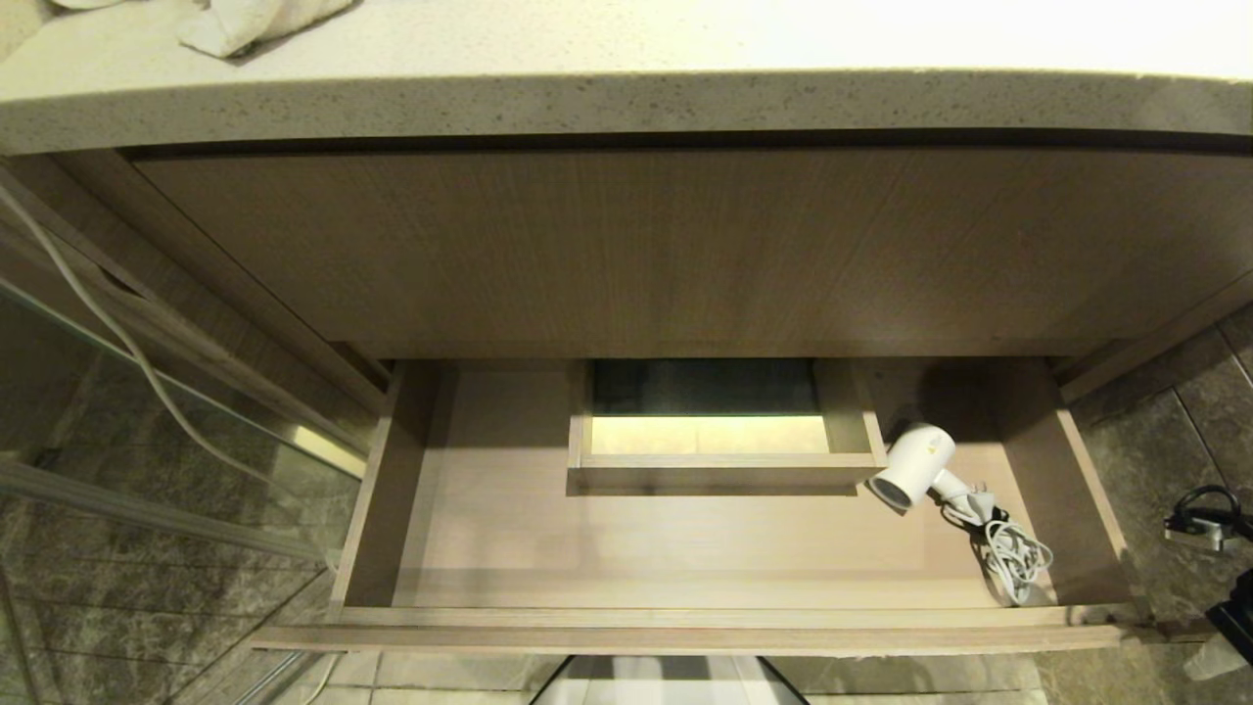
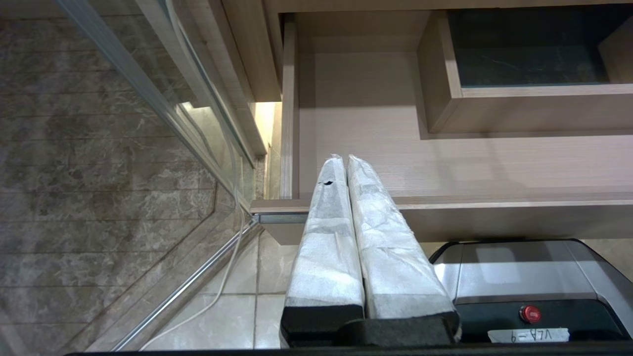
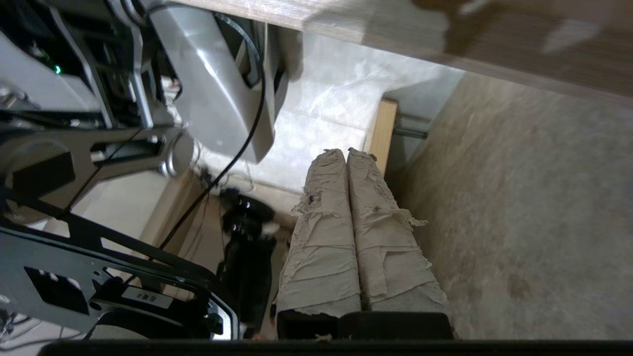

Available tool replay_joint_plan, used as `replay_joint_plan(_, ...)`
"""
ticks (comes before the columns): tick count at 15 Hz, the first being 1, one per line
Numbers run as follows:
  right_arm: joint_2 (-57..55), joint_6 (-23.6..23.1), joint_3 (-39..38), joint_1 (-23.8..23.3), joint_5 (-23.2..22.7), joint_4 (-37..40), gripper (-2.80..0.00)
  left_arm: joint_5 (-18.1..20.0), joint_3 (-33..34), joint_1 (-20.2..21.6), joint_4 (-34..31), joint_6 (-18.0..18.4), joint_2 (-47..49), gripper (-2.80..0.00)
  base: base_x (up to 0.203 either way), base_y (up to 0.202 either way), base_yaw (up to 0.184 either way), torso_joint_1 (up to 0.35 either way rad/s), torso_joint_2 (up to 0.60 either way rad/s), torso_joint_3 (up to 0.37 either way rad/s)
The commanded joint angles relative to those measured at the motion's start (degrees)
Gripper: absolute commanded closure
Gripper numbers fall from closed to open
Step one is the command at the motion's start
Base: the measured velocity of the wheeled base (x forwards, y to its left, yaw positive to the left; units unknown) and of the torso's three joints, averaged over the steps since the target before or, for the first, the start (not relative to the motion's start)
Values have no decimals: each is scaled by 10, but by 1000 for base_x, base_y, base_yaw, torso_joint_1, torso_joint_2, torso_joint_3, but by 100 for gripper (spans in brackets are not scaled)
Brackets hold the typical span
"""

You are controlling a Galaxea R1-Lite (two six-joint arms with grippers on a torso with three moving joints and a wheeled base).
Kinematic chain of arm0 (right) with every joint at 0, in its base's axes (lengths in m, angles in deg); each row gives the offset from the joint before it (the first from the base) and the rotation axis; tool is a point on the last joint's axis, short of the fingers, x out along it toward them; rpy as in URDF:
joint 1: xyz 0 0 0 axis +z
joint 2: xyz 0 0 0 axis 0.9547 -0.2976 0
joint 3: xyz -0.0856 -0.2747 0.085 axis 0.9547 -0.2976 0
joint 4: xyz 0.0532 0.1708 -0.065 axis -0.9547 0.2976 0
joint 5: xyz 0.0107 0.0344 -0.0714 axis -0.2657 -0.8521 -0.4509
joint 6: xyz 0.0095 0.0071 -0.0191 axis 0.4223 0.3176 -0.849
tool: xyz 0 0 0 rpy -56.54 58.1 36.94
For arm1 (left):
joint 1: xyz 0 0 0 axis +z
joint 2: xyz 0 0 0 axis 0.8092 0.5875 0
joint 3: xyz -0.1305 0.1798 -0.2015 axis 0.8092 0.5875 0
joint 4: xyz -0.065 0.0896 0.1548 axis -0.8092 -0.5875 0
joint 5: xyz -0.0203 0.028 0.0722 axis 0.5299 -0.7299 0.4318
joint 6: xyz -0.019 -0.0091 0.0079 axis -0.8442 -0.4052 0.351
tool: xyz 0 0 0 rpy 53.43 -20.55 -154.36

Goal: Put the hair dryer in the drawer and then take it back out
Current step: Close the drawer

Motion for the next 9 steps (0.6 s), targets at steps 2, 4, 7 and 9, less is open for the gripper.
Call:
replay_joint_plan(2, -35, -3, 1, 13, 13, 3, 0, 0, 0, 0, 0, 0, -1, 0, 0, 0, 0, 0, 0, 0)
replay_joint_plan(4, -43, -3, 3, 19, 14, -4, 0, 0, 0, 0, 0, 0, -1, 0, 0, 0, 0, 0, 0, 0)
replay_joint_plan(7, -68, -1, 10, 31, 15, -46, 0, 0, 0, 0, 0, 0, -1, 0, 0, 0, 0, 0, 0, 0)
replay_joint_plan(9, -82, 0, 25, 35, 16, -47, 0, 0, 0, 0, 0, 0, -1, 0, 0, 0, 0, 0, 0, 0)
